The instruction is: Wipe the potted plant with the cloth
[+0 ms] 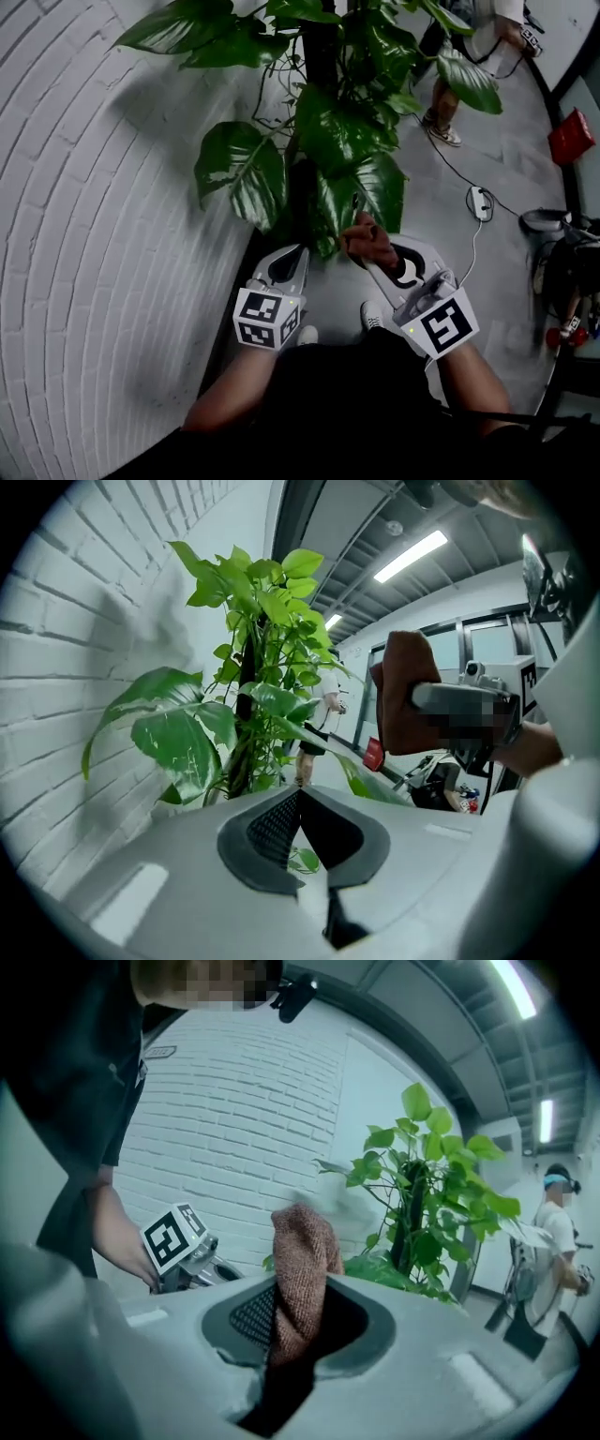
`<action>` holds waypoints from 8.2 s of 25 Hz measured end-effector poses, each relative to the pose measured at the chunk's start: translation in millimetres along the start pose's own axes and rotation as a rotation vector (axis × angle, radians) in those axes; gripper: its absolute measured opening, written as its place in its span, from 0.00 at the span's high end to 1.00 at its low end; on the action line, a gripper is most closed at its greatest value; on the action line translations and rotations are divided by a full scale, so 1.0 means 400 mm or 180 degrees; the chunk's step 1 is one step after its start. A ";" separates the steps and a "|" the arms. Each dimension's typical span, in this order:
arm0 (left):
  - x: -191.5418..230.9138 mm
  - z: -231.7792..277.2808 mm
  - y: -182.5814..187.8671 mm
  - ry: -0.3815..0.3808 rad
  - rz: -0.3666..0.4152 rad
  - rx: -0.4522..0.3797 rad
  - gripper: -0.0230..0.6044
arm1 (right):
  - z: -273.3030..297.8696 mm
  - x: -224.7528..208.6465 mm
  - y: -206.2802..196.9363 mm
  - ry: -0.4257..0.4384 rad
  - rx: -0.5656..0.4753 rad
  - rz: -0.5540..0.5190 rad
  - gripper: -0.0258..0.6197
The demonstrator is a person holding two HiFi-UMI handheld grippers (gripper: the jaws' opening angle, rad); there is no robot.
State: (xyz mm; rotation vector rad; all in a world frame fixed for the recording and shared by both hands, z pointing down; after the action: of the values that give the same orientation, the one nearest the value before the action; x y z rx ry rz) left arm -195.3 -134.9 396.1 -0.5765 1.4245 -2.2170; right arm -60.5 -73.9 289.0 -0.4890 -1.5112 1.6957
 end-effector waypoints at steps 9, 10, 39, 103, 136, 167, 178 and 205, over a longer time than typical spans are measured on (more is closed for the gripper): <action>-0.016 0.139 0.018 0.0638 -0.0152 -0.0141 0.94 | 0.072 -0.160 -0.063 0.0474 0.0869 -0.1433 0.87; -0.021 0.152 0.021 0.0676 -0.0165 -0.0151 0.94 | 0.082 -0.179 -0.080 0.0530 0.0964 -0.1549 0.87; -0.033 0.243 0.044 0.1001 -0.0301 -0.0170 0.94 | 0.215 -0.174 -0.117 0.1579 0.0996 -0.2176 0.87; -0.059 0.216 0.006 0.0455 -0.0226 0.0054 0.94 | 0.149 -0.107 -0.130 0.1083 0.0811 -0.1216 0.87; -0.095 0.169 -0.034 0.1343 -0.0406 0.0370 0.94 | 0.057 -0.350 -0.361 0.1192 0.0929 -0.0802 0.87; -0.113 0.165 -0.048 0.1130 -0.0277 0.0528 0.94 | -0.082 -0.456 -0.429 0.0228 0.0877 0.0417 0.87; -0.122 0.152 -0.064 0.0935 -0.0134 0.0565 0.94 | 0.033 -0.076 -0.166 0.1319 0.0307 0.0285 0.87; -0.144 0.180 -0.057 0.0876 -0.0118 0.0539 0.94 | 0.023 -0.250 -0.325 0.0997 0.0500 0.1315 0.87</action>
State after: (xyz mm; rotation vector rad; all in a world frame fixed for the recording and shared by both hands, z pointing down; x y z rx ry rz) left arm -110.9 -146.6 438.4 -0.2497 1.3423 -2.4919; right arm 32.8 -160.1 393.0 -0.9840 -1.0913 1.9205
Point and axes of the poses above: the fingertips, and each gripper's own axes: z forward along the fingers, x to its left, y out of its top, the point moved 5 cm from there along -z, backward along the fingers, and after that the axes turned 13 degrees about y, right-handed, at the moved point
